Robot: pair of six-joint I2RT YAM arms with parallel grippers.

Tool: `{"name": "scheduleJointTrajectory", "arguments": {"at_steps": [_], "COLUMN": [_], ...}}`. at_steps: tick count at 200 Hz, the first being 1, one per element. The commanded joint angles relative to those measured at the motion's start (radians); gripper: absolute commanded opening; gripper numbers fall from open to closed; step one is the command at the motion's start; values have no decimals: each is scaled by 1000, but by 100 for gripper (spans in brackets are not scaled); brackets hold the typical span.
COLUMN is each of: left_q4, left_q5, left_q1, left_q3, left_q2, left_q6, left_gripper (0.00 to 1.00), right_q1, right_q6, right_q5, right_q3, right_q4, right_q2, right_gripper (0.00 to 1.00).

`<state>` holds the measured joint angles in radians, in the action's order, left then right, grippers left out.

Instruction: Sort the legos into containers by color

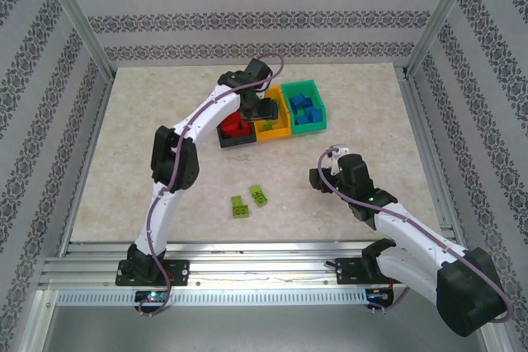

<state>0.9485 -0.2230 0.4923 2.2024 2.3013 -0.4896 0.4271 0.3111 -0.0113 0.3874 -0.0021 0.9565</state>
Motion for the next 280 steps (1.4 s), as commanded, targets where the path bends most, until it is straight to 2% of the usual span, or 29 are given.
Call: {"name": "scheduleJointTrajectory", "arguments": {"at_steps": [1, 25, 75, 120, 138, 163, 203, 224, 262, 280], "left_q4": [-54, -131, -159, -157, -113, -53, -98, -93, -95, -104], "left_q5": [27, 11, -38, -70, -6, 27, 71, 20, 22, 20], "left_q1": [10, -10, -113, -250, -279, -310, -350, -350, -355, -356], "left_q3": [-160, -382, -722, -1005, -1072, -1136, -1278, -1263, -1263, -1274], "left_q2": [-186, -355, -637, -890, -963, -1033, -1084, -1060, -1055, -1072], "left_q6": [19, 29, 57, 90, 132, 181, 226, 239, 244, 245], "left_gripper": [57, 58, 60, 61, 61, 62, 62, 63, 63, 63], "right_q1": [-7, -7, 16, 125, 195, 288, 407, 433, 452, 478], "right_q6": [2, -1, -2, 49, 74, 92, 68, 56, 57, 57], "right_q5": [-6, -26, -55, -139, -143, -152, -155, -148, -141, -97], "right_q3": [-3, -1, 28, 75, 94, 134, 239, 275, 325, 336], "right_q4": [29, 33, 16, 7, 16, 23, 3, -8, -9, -6], "right_q2": [12, 21, 65, 156, 226, 320, 446, 474, 532, 558], "right_gripper": [58, 58, 58, 59, 59, 59, 59, 59, 59, 59]}}
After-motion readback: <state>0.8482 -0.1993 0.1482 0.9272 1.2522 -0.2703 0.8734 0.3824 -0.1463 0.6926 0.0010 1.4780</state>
